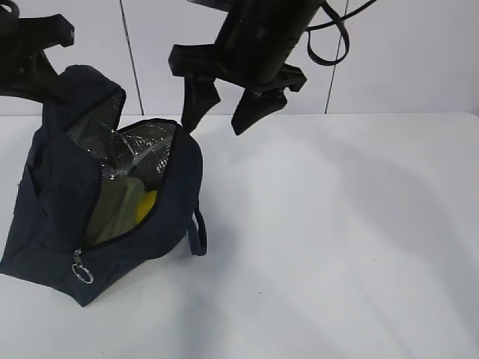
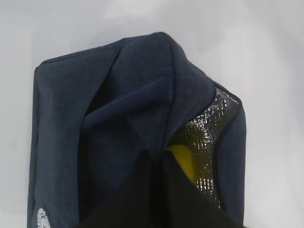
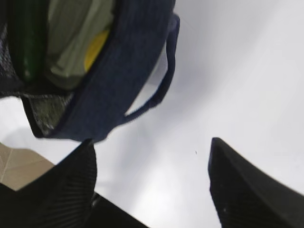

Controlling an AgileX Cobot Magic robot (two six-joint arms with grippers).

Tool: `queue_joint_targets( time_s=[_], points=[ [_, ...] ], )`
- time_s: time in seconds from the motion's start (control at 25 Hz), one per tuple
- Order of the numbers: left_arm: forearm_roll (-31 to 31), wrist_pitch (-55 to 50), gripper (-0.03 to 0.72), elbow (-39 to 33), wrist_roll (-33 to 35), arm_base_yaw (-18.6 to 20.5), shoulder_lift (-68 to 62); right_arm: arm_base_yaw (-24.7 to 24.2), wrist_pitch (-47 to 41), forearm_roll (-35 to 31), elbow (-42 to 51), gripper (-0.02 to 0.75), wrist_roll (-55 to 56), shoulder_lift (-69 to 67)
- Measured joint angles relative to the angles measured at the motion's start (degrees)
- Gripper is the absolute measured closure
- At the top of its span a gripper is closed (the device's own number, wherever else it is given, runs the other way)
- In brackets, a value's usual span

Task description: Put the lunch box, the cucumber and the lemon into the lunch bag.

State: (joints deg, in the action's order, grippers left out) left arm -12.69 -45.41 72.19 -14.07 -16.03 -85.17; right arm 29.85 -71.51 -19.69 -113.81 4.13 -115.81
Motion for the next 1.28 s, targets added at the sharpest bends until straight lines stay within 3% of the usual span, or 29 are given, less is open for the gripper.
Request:
queue_joint_targets(
  time_s=[0.48, 0.72, 0.84, 1.04, 1.28],
  points=[
    [0.0, -0.1, 0.693, 0.0, 0.5, 0.0, 0.0, 0.0, 0.0, 3.9, 17.8, 0.19, -5.0, 10.1],
    [0.0, -0.1, 0.693, 0.0, 0.5, 0.0, 0.0, 0.0, 6.3, -0.3, 27.6, 0.192, -10.4, 15.1],
    [0.0, -0.2, 0.693, 0.0, 0.8, 0.0, 0.0, -0.6, 12.4, -6.9, 32.3, 0.192, -14.8, 16.4],
    [0.0, -0.5, 0.693, 0.0, 0.9, 0.0, 0.0, -4.6, 18.2, -25.6, 38.2, 0.192, -28.6, 16.5],
    [-0.1, -0.5, 0.693, 0.0, 1.0, 0.0, 0.0, -9.4, 20.7, -36.7, 40.5, 0.193, -41.6, 16.5]
  ],
)
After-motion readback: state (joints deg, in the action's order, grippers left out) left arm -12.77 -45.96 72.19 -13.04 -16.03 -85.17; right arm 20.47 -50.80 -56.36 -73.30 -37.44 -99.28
